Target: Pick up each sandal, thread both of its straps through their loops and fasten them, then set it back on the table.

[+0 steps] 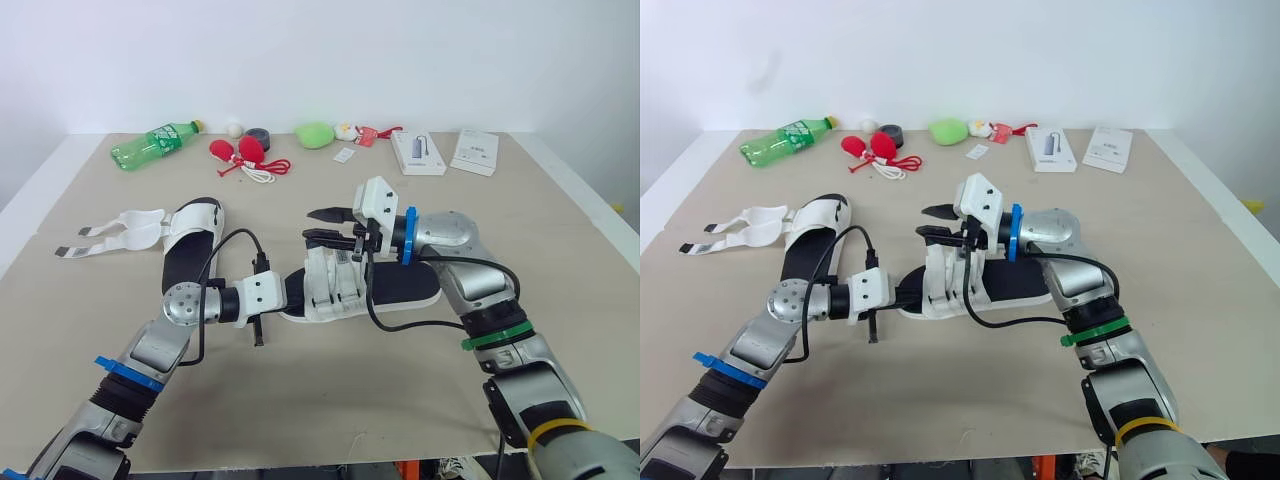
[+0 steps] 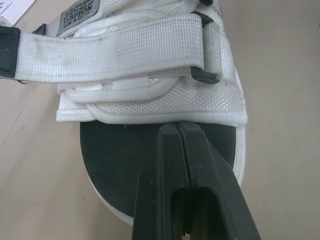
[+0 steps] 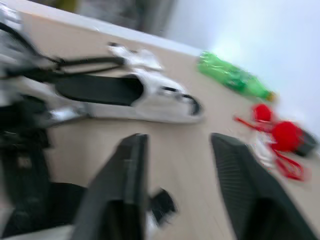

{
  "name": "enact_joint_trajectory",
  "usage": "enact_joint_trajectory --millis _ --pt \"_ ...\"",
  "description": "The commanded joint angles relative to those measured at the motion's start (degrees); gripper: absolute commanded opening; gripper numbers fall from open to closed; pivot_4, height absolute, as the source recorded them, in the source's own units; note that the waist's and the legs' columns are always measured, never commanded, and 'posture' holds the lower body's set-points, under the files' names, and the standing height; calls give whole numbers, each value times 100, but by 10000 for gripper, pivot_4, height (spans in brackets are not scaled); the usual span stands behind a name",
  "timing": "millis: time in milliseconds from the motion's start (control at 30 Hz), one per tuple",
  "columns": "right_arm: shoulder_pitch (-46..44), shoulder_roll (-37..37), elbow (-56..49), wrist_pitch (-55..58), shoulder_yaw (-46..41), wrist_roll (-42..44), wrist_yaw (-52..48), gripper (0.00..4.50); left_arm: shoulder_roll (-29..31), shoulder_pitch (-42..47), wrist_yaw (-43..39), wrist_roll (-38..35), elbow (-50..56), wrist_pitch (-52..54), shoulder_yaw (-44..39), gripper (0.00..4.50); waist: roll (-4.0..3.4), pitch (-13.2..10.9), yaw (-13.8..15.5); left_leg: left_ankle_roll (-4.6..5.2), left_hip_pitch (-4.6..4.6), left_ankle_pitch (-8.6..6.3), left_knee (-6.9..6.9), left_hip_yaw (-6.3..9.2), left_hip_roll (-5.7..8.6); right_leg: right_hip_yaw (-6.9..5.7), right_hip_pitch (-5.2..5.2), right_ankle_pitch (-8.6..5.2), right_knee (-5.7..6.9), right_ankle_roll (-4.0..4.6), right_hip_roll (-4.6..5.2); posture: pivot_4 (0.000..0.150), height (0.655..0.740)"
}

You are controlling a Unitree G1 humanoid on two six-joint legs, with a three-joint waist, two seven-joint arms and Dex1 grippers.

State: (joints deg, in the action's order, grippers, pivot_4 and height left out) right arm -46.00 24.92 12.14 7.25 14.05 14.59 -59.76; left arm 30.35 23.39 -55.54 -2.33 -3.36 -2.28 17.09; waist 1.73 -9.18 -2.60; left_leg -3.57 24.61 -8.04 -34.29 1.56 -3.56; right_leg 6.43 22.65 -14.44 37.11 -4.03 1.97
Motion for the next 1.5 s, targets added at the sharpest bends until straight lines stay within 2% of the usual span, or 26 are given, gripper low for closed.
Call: enact_joint_trajectory --millis 33,67,200,467,700,933,1033,1100,1133,1200,1233,1267,1300,1333,1367,1400,1433,1500 --pt "-270 7 52 622 189 87 -536 3675 9 -80 -39 198 -183 87 156 0 0 0 0 0 1 0 0 -1 0 0 3 0 0 0 1 1500 7400" --pt "-332 22 169 698 265 3 -648 707 9 -95 -39 199 -166 79 160 0 -2 -1 1 0 3 0 0 -1 0 0 2 0 0 0 1 1500 7400" --pt "-828 -23 1242 205 603 -686 -765 707 13 -153 -23 238 -106 38 191 0 -3 -2 8 0 17 0 0 -2 0 -1 22 1 1 1 0 1500 7400" --pt "-1610 -160 3005 -1507 1059 -1782 -948 707 -13 -178 -63 118 -20 90 135 0 -5 -2 9 0 46 3 0 -7 0 -1 48 2 2 -6 0 1500 7400" --pt "-1881 -268 3675 -2290 1070 -2162 -838 707 -7 -127 -112 138 -66 61 153 0 -6 -2 8 0 46 3 0 -6 0 -1 46 2 2 -7 -1 1500 7400" --pt "-2293 -98 4679 -2914 476 -2098 -151 707 4 31 -231 82 -244 -118 89 0 -8 -4 9 -3 47 7 -1 -4 1 -2 46 5 4 -6 -2 1500 7400" --pt "-2351 96 4939 -2605 -351 -1261 -652 707 -42 212 -314 -151 -339 -113 -103 0 -12 -7 8 -3 47 7 1 -4 1 -1 46 2 4 -7 -2 1500 7400" --pt "-2303 257 4990 -2240 -787 -813 -1122 12859 -69 342 -439 -428 -352 98 -264 0 -39 -26 -3 -2 53 7 1 -2 2 -1 45 2 4 -12 -3 1500 7400" --pt "-2210 411 5030 -2230 -935 -703 -1399 16190 -69 445 -532 -638 -365 263 -385 3874 -42 -29 -7 -2 53 7 1 -1 2 -1 45 2 4 -13 -3 1500 7400" --pt "-1961 744 5114 -2327 -1072 -626 -1953 20901 -11 620 -727 -929 -382 418 -552 6667 -55 -52 2 -2 55 7 1 4 1 -1 46 5 7 -21 -8 1500 7400" --pt "-1838 884 5175 -2400 -1090 -669 -2106 27034 34 682 -827 -1031 -384 437 -609 12777 -56 -54 3 -1 60 7 1 11 2 -2 46 5 7 -27 -13 1500 7400" --pt "-1737 985 5233 -2483 -1092 -716 -2197 27777 68 724 -900 -1091 -385 419 -656 13805 -56 -56 -5 -1 60 7 1 12 2 -2 46 2 7 -32 -13 1500 7400" --pt "-1637 1068 5306 -2562 -1094 -788 -2236 36196 94 753 -978 -1176 -361 467 -713 21916 -57 -57 -10 0 61 2 6 11 2 -1 47 -1 6 -45 -13 1500 7400" --pt "-1552 1124 5376 -2701 -1094 -852 -2211 36998 119 764 -1050 -1259 -319 514 -759 22337 -64 -61 -18 0 61 0 7 11 2 -1 47 -2 6 -46 -13 1500 7400" --pt "-1467 1174 5454 -2861 -1058 -955 -2139 40808 163 740 -1111 -1336 -196 592 -808 26297 -67 -63 -29 -1 60 -3 14 10 2 -1 50 -7 7 -46 -13 1500 7400" --pt "-1407 1190 5519 -3002 -1038 -1035 -2028 43634 224 702 -1173 -1402 -48 666 -846 28431 -80 -72 -65 0 60 -4 17 10 2 -1 51 -8 6 -44 -13 1500 7400" --pt "-1382 1188 5566 -3095 -1029 -1091 -1949 45000 269 675 -1217 -1442 44 706 -872 33520 -82 -76 -79 0 60 -4 28 9 2 0 58 -9 8 -41 -14 1500 7400" --pt "-1376 1087 5654 -3218 -1083 -1133 -1795 45000 368 611 -1245 -1568 325 874 -952 38589 -86 -85 -140 0 60 -4 37 10 1 1 64 -10 11 -36 -18 1500 7400"
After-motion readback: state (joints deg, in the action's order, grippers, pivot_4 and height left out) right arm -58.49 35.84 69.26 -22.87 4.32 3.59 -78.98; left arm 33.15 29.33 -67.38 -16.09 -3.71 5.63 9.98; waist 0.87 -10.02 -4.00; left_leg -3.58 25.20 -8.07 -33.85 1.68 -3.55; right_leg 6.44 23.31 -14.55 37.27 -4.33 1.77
